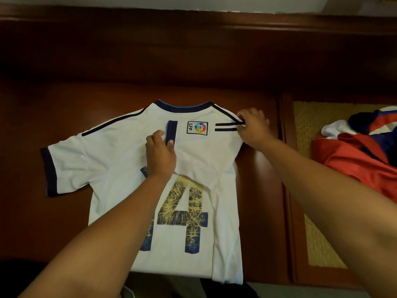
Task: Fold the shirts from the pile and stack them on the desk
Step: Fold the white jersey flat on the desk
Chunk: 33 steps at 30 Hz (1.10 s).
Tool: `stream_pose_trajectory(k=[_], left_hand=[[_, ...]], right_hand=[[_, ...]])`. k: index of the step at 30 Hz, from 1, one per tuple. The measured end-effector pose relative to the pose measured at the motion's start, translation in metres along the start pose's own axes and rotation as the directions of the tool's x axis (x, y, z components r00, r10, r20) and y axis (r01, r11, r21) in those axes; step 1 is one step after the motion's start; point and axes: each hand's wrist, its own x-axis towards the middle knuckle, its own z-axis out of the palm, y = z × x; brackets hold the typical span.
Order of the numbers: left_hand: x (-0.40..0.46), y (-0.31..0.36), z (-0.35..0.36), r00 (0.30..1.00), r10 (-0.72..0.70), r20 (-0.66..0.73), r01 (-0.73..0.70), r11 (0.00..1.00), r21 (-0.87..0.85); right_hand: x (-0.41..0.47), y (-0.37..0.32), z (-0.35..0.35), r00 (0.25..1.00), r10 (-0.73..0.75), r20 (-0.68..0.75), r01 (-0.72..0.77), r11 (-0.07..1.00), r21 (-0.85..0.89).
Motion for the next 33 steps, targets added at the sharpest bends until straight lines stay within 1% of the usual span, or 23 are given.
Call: stream_pose_trajectory(k=[2,3,4,6,7,9,11,12,14,15,16,18,21,24,27,29,30,31,33], left_hand=[[-0.016,0.001,0.002,0.986,0.168,-0.012,-0.163,0.972,0.171],[-0.025,0.002,0.004,0.969,0.245,0.034,-0.246,0.943,0.224],[-0.033,0.002,0.007,0.949,0.288,0.127,-0.312,0.915,0.255],[-0.044,-0.003,0.014,0.898,0.29,0.33,-0.394,0.864,0.313],[-0.046,-0.007,0.018,0.883,0.268,0.385,-0.407,0.847,0.343],[-0.046,-0.01,0.022,0.888,0.228,0.399,-0.389,0.836,0.387],[-0.043,-0.005,0.022,0.908,0.224,0.354,-0.364,0.84,0.402],[-0.041,0.0,0.023,0.91,0.239,0.34,-0.369,0.841,0.395],[-0.033,0.014,0.025,0.891,0.305,0.338,-0.42,0.836,0.352],[-0.027,0.022,0.027,0.873,0.34,0.35,-0.454,0.829,0.327],[-0.02,0.031,0.031,0.852,0.372,0.368,-0.489,0.818,0.303],[-0.004,0.052,0.04,0.816,0.427,0.39,-0.543,0.797,0.264],[0.019,0.086,0.057,0.776,0.484,0.405,-0.593,0.778,0.207],[0.041,0.118,0.073,0.733,0.497,0.465,-0.631,0.752,0.191],[0.053,0.138,0.09,0.68,0.498,0.538,-0.691,0.681,0.242],[0.057,0.145,0.101,0.654,0.51,0.558,-0.717,0.653,0.244],[0.059,0.148,0.105,0.649,0.522,0.553,-0.719,0.659,0.221],[0.061,0.15,0.107,0.66,0.531,0.531,-0.701,0.69,0.181],[0.067,0.151,0.109,0.723,0.516,0.46,-0.617,0.782,0.093]], right_hand=[[-0.017,-0.001,0.009,0.991,-0.019,-0.134,0.023,0.999,0.029],[-0.029,-0.001,0.016,0.983,-0.035,-0.182,0.044,0.998,0.042],[-0.04,-0.002,0.024,0.979,-0.058,-0.197,0.069,0.997,0.047],[-0.056,-0.003,0.041,0.983,-0.129,-0.134,0.133,0.991,0.025],[-0.059,-0.001,0.049,0.984,-0.155,-0.091,0.157,0.988,0.014],[-0.056,0.004,0.055,0.985,-0.161,-0.06,0.162,0.987,0.02],[-0.05,0.007,0.053,0.987,-0.116,-0.11,0.127,0.987,0.098],[-0.049,0.009,0.051,0.987,-0.063,-0.147,0.088,0.982,0.169],[-0.052,0.012,0.045,0.972,0.106,-0.211,-0.031,0.944,0.329],[-0.055,0.013,0.041,0.955,0.2,-0.22,-0.1,0.914,0.394],[-0.058,0.014,0.037,0.937,0.278,-0.209,-0.165,0.884,0.437],[-0.065,0.014,0.032,0.921,0.372,-0.117,-0.278,0.835,0.475],[-0.085,0.005,0.035,0.917,0.393,0.065,-0.377,0.805,0.459],[-0.108,-0.005,0.047,0.896,0.39,0.213,-0.444,0.78,0.441],[-0.118,-0.01,0.054,0.872,0.414,0.261,-0.489,0.729,0.479],[-0.12,-0.01,0.057,0.857,0.428,0.287,-0.516,0.708,0.483],[-0.12,-0.009,0.058,0.849,0.437,0.297,-0.528,0.696,0.487],[-0.121,-0.008,0.059,0.842,0.448,0.301,-0.539,0.683,0.493],[-0.121,-0.004,0.059,0.829,0.481,0.285,-0.556,0.654,0.512]])
